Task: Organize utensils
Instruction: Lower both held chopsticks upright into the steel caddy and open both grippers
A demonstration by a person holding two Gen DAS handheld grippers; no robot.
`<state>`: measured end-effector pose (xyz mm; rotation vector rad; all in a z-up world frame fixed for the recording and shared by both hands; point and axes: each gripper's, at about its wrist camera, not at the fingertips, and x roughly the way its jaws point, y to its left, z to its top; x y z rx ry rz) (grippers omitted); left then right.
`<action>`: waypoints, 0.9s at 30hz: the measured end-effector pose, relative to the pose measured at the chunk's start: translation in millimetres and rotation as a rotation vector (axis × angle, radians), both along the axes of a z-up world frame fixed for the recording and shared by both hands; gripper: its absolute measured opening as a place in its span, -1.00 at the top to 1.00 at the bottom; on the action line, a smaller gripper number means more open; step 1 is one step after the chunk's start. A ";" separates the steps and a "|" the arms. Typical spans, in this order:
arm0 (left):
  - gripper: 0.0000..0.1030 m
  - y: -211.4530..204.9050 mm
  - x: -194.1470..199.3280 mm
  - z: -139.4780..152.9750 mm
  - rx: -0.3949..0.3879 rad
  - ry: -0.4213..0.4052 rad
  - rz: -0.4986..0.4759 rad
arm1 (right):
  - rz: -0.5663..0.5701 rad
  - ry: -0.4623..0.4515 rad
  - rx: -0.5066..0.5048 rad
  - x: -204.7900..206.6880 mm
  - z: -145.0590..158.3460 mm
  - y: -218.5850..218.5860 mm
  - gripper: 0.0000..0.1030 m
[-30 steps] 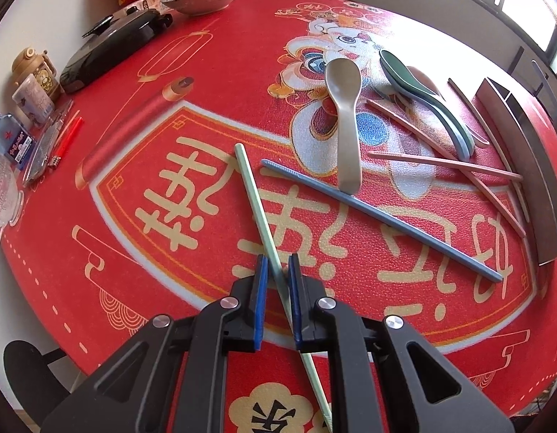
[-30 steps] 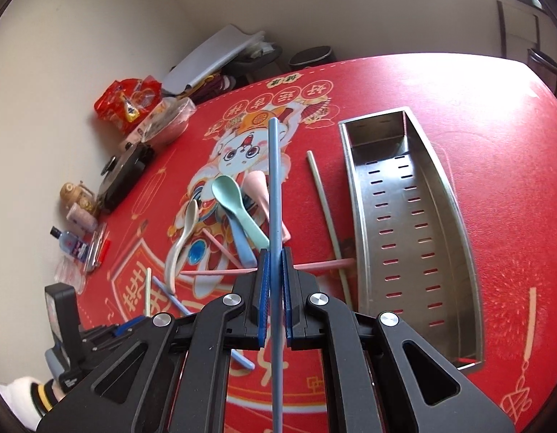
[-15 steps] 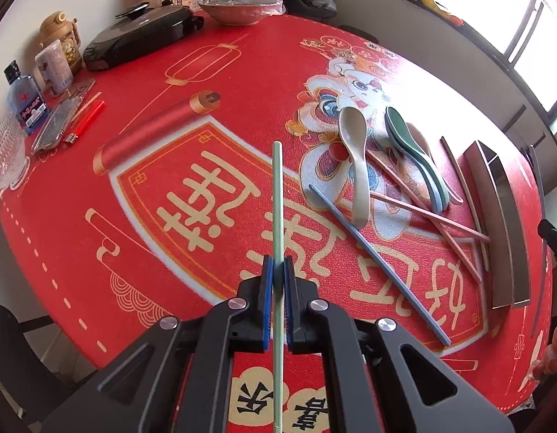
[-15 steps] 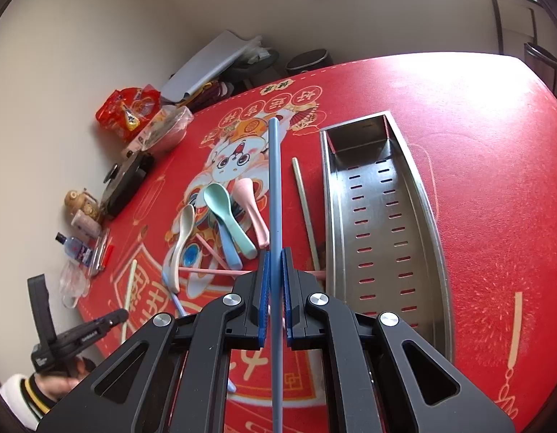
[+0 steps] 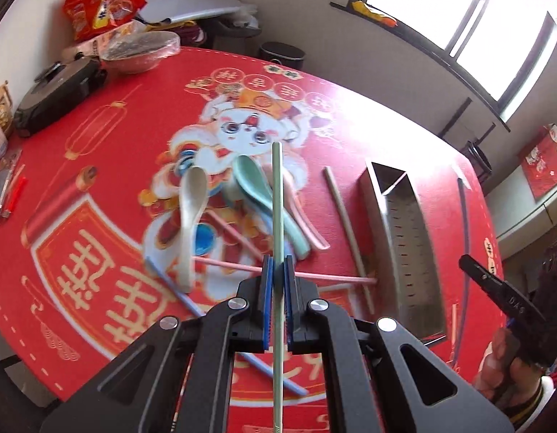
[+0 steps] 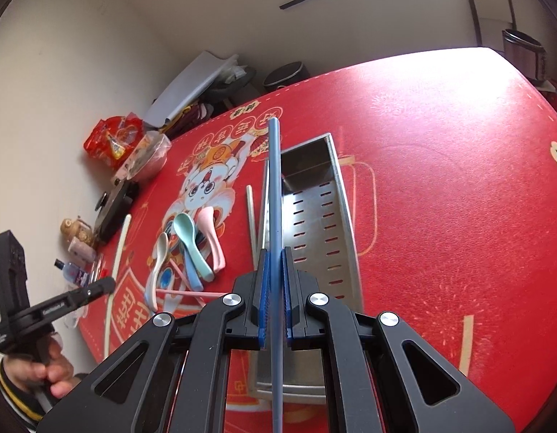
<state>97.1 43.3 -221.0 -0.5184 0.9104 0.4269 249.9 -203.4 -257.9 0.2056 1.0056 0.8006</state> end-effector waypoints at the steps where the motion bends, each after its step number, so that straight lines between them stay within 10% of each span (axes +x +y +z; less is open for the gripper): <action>1: 0.89 -7.4 14.3 -1.5 -0.019 -0.007 -0.008 | -0.007 -0.003 0.000 3.6 -0.3 -3.7 0.88; 12: 0.89 -98.9 146.0 -44.2 -0.133 0.026 -0.147 | -0.073 0.002 0.009 35.2 -9.8 -48.5 0.87; 27: 0.89 -108.0 178.0 -79.6 -0.154 0.114 -0.143 | -0.093 0.027 0.001 39.2 -19.1 -71.3 0.87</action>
